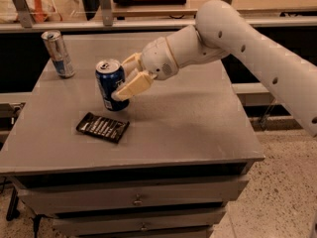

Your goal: Move pepsi can near rxbar chocolate

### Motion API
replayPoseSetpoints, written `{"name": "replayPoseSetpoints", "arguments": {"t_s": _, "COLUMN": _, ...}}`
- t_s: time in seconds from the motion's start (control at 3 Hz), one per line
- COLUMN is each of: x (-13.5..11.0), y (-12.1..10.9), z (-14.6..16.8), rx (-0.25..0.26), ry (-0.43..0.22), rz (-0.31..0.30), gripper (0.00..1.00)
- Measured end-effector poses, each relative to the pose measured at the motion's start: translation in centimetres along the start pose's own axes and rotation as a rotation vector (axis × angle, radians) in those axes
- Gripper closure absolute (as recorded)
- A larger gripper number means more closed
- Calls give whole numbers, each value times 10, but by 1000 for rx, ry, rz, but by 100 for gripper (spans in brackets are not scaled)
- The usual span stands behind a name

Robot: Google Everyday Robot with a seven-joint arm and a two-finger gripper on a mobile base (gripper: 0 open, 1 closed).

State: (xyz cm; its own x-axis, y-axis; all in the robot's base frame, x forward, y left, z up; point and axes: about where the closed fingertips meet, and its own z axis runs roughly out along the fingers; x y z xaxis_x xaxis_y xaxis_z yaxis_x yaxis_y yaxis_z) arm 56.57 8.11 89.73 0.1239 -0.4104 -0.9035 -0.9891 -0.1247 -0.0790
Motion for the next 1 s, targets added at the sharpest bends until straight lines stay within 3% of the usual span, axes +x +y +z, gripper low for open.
{"name": "replayPoseSetpoints", "arguments": {"t_s": 0.33, "x": 6, "y": -1, "z": 0, "rx": 6, "ry": -4, "rz": -3, "gripper": 100}}
{"name": "replayPoseSetpoints", "arguments": {"t_s": 1.0, "x": 14, "y": -2, "z": 0, "rx": 26, "ry": -7, "rz": 3, "gripper": 59}}
